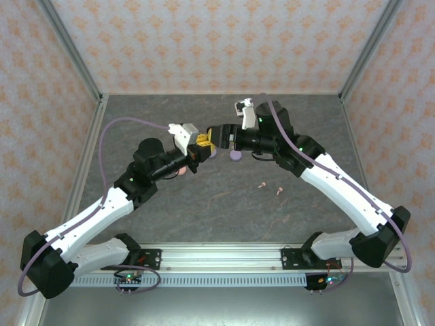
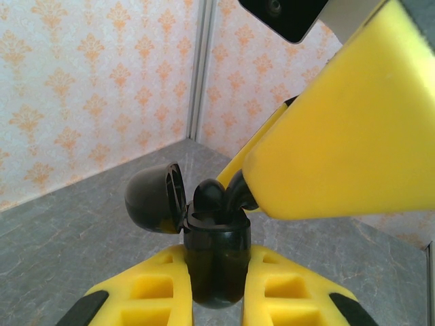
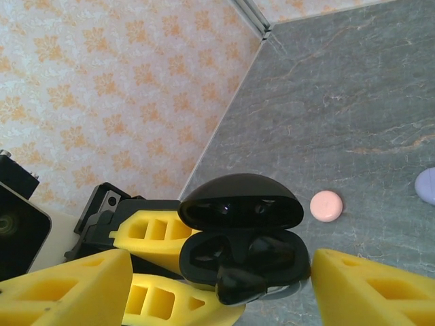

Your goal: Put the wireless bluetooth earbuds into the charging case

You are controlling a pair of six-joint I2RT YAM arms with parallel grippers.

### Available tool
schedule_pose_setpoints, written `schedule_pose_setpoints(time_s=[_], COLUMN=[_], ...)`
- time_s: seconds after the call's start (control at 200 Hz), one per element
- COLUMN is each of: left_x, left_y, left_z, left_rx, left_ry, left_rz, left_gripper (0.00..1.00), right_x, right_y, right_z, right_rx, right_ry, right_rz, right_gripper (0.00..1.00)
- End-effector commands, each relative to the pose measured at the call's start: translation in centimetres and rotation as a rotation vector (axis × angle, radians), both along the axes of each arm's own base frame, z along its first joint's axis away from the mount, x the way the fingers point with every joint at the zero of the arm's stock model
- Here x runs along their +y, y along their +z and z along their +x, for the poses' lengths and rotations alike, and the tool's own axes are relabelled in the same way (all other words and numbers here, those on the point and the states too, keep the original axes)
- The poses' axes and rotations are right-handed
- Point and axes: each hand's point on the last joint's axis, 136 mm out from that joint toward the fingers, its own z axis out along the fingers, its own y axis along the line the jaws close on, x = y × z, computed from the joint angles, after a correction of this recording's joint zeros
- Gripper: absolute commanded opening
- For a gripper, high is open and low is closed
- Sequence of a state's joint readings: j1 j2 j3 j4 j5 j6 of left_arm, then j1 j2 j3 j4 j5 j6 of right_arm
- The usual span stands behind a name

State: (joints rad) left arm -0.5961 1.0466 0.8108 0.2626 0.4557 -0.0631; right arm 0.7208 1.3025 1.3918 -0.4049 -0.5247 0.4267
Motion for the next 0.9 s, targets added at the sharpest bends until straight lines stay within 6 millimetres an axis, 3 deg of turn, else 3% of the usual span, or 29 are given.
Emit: schedule_pose_setpoints(time_s=[0.0,0.275,0.896], left_x=[0.1,0.0,0.2], left_y=[2.3,1.9,1.4], left_z=[-0.6,-0.2,0.0], left_rx=[-0.057,-0.045,-0.032], left_ry=[-0.004,0.006,0.021], left_rz=[-0.048,-0.041,-0.028], left_gripper=[0.0,0.0,0.0], right_x=[0.5,0.6,-0.5], right_y=[2.3,2.5,2.3], right_z=[-1.1,-1.5,-1.2], right_rx=[-0.023,-0.029,-0.066], right_ry=[0.056,0.076,0.024], right_rz=[0.052,0.051,-0.015], right_gripper=[0.67,0.59,0.63])
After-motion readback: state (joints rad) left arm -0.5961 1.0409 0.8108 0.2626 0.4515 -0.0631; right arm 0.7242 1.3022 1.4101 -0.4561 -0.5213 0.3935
